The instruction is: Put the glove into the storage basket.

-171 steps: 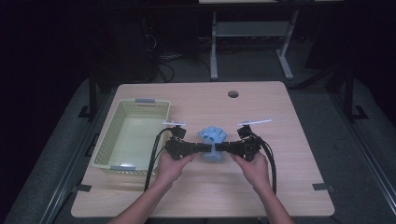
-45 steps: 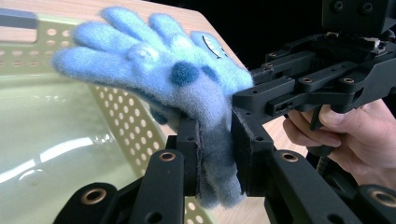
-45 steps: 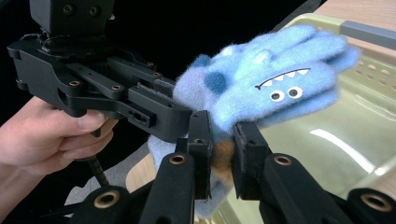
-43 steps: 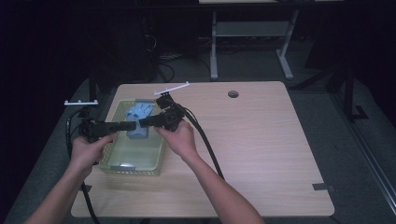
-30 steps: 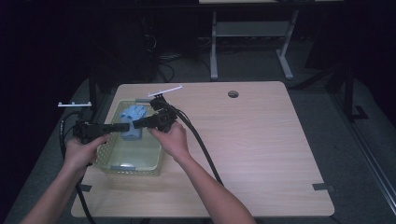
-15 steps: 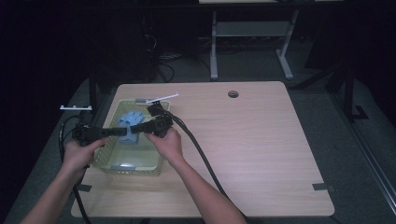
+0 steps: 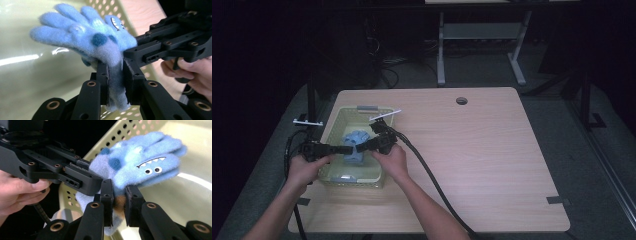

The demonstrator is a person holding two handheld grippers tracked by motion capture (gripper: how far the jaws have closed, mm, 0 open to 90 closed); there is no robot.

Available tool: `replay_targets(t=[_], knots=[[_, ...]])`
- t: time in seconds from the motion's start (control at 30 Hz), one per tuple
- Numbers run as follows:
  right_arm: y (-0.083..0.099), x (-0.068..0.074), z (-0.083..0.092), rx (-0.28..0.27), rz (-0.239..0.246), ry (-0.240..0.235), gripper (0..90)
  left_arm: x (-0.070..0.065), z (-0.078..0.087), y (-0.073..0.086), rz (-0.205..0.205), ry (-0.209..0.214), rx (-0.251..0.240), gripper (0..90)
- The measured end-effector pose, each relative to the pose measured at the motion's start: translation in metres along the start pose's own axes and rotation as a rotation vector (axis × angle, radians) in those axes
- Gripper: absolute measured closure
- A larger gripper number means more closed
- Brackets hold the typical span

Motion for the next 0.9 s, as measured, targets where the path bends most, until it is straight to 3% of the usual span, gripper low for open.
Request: replay_targets(t=[0.1,0.27,0.33,0.67,0.73,0.9], knots=[[0.003,-0.003,-0.005,0.022,-0.006,0.018,78.3,-0.001,-0.003,0.001,-0.026,-0.029,0.021,76.9],[0.005,-0.004,-0.008,0.041,-0.005,0.044,78.3,0.001,-0.008,0.002,-0.033,-0.041,0.035,77.1],[0.005,-0.004,-0.008,0.045,0.0,0.05,78.2,0.002,-0.009,0.004,-0.017,-0.042,0.036,77.4],[0.006,0.0,-0.012,0.092,0.038,0.102,77.0,0.003,-0.014,0.005,-0.046,-0.11,0.086,77.3],[0.006,0.001,-0.01,0.1,0.046,0.115,76.8,0.003,-0.015,0.007,-0.074,-0.149,0.115,77.3],[0.005,0.0,-0.005,0.096,0.044,0.111,76.8,0.006,-0.023,0.01,-0.085,-0.233,0.18,77.3]])
Point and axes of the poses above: each handheld gripper's, and its own axes: z roughly backward along the jaws, y roughly out of its underside, x roughly to its left, the point moved 2 cm from there along -z, roughly forward along the jaws, and after that the axes turned 1 degree about -y, right-handed, at the moved point
